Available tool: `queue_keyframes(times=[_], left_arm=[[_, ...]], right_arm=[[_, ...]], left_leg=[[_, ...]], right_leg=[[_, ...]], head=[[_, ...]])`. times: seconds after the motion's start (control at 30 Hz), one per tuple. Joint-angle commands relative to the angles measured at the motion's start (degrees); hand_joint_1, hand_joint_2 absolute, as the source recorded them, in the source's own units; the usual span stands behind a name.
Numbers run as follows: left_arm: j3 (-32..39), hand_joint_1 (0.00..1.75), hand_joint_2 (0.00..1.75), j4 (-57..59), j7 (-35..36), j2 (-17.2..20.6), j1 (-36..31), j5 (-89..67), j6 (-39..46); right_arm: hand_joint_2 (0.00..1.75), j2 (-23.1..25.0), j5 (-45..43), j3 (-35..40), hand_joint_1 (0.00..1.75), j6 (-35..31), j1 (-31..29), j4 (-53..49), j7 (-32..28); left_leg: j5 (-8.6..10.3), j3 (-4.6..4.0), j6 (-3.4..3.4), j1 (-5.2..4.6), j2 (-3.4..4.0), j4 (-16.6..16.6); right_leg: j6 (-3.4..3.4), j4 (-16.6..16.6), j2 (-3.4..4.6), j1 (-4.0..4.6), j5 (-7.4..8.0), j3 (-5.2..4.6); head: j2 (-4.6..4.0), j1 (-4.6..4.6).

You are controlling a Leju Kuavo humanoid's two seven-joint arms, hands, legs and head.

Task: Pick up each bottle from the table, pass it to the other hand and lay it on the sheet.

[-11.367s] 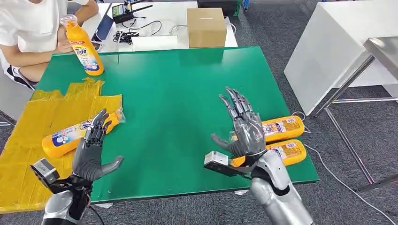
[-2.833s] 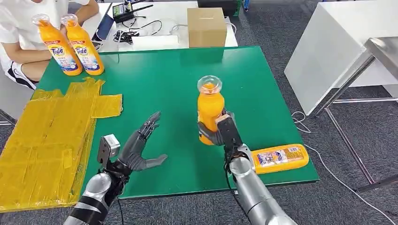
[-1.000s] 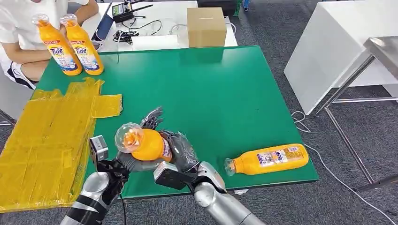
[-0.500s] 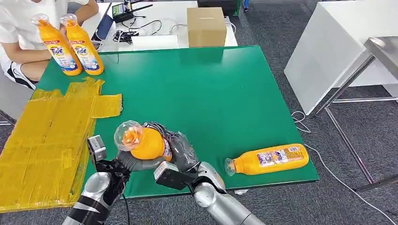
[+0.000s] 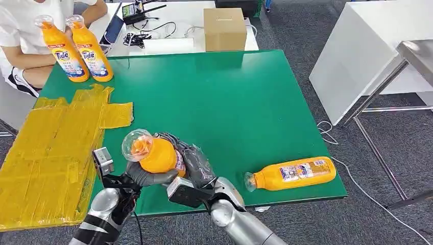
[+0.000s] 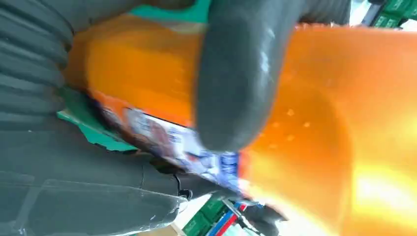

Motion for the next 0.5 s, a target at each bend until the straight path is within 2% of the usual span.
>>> queue_keyframes(times=[0.03, 0.17, 0.33, 0.43, 0.5], left_arm=[[6.43, 1.75, 1.75, 1.55, 1.79, 1.73, -1.79, -0.48, 4.76], [9.0, 1.75, 1.75, 1.4, 2.16, 2.76, -1.52, 0.52, 5.24], [9.22, 1.75, 1.75, 1.36, 2.18, 2.55, -1.5, 0.47, 5.34], [9.1, 1.75, 1.75, 1.34, 2.25, 2.53, -1.47, 0.17, 5.68], [10.72, 1.75, 1.75, 1.28, 1.86, 2.54, -1.58, -2.74, 11.29]], right_arm=[[1.75, -4.29, 0.35, -2.0, 0.0, -3.32, 2.94, -8.94, -0.74], [1.75, -6.39, -0.83, -4.84, 0.0, -3.46, 5.67, -16.55, -0.57], [1.75, -6.33, -0.96, -5.13, 0.0, -3.14, 5.85, -16.76, -0.44], [1.75, -6.14, -0.96, -5.17, 0.0, -3.12, 5.84, -16.46, -0.44], [1.75, -6.57, -0.36, -6.61, 0.0, -4.72, 6.85, -18.29, -0.88]], left_leg=[[-0.12, 0.26, -0.06, 0.0, 0.06, -0.03], [-0.08, 0.18, -0.04, 0.01, 0.04, -0.03], [-0.13, 0.23, -0.1, 0.01, 0.19, -0.02], [-0.09, 0.23, -0.08, 0.03, -0.06, -0.02], [-0.14, 0.3, -0.09, 0.03, 0.12, -0.03]], right_leg=[[0.01, -0.02, 0.0, 0.0, -0.1, 0.25], [0.01, -0.05, 0.02, 0.01, -0.06, 0.19], [-0.02, -0.03, 0.1, 0.01, -0.07, 0.13], [-0.01, -0.03, -0.05, 0.0, -0.13, 0.19], [-0.01, -0.05, 0.1, -0.01, -0.12, 0.24]], head=[[0.0, 0.0], [0.0, 0.0], [0.0, -0.04], [0.0, 0.0], [0.0, 0.0]])
